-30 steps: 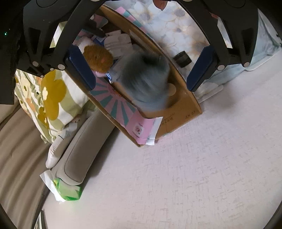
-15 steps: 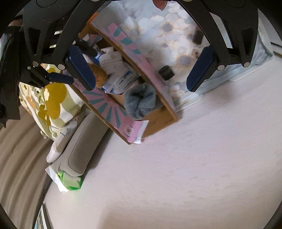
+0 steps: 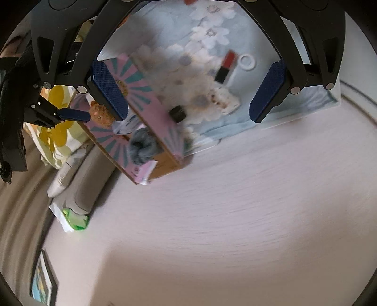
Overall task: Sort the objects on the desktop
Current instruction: 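Move both open tools back over the tray, then grasp a white patterned sock with the left tool while the right tool grasps another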
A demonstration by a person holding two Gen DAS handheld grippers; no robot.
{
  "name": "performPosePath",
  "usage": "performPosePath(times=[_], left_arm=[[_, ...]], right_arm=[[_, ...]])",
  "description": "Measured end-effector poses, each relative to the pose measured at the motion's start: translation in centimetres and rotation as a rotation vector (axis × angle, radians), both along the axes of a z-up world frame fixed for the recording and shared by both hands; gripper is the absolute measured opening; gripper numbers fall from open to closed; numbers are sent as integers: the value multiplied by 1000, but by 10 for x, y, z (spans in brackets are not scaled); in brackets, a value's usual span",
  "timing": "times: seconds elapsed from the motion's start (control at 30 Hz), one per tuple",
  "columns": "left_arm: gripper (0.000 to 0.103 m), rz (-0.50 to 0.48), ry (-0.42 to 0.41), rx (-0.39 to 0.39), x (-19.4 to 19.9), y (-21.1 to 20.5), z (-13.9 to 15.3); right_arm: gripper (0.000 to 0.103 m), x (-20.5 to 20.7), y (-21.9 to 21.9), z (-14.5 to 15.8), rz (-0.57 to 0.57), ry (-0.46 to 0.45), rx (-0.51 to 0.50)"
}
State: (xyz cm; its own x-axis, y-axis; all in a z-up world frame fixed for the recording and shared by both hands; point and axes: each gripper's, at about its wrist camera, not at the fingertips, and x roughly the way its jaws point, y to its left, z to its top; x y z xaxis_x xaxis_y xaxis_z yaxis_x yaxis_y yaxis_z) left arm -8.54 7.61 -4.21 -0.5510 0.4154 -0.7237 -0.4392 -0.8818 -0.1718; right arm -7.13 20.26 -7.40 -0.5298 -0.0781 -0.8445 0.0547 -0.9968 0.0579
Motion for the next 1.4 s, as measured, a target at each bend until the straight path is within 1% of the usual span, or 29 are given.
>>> performPosePath(times=[0.1,0.2,0.37,0.53,0.6,0.67,0.7,0.77,0.83,0.93,1.0,1.07,1.17,1.3,1.4], left_arm=[[102,44,-4,17,4,-25,-1],[102,91,1,20,8,-47,-1],[102,159,14,29,16,-81,-2],[102,246,23,16,27,-119,-10],[102,282,15,9,32,-134,-22],[102,315,-18,4,34,-145,-37],[102,319,-43,6,37,-148,-47],[102,332,-61,-4,43,-150,-64],[102,339,-98,0,47,-151,-84],[102,341,-140,-7,46,-150,-107],[102,343,-153,-15,44,-152,-119],[102,346,-159,-11,35,-155,-131],[102,356,-167,3,13,-161,-148],[102,352,-152,-34,-17,-159,-170],[102,347,-156,-46,-32,-157,-184]], right_arm=[[71,-2,-16,1,32,11,-15],[71,-3,-30,2,62,14,0],[71,-7,-43,2,97,15,-3],[71,-5,-51,-5,123,26,-14],[72,-2,-53,-13,135,22,-24],[72,1,-54,-26,144,4,-34],[72,3,-56,-35,154,-10,-43],[72,8,-61,-48,169,-29,-56],[72,11,-67,-62,189,-45,-69],[72,10,-77,-83,221,-66,-73],[72,6,-81,-93,220,-73,-68],[71,-4,-82,-103,205,-63,-85],[72,-34,-84,-115,176,-64,-98],[72,-80,-94,-128,161,-50,-80],[72,-106,-104,-139,163,-64,-59]])
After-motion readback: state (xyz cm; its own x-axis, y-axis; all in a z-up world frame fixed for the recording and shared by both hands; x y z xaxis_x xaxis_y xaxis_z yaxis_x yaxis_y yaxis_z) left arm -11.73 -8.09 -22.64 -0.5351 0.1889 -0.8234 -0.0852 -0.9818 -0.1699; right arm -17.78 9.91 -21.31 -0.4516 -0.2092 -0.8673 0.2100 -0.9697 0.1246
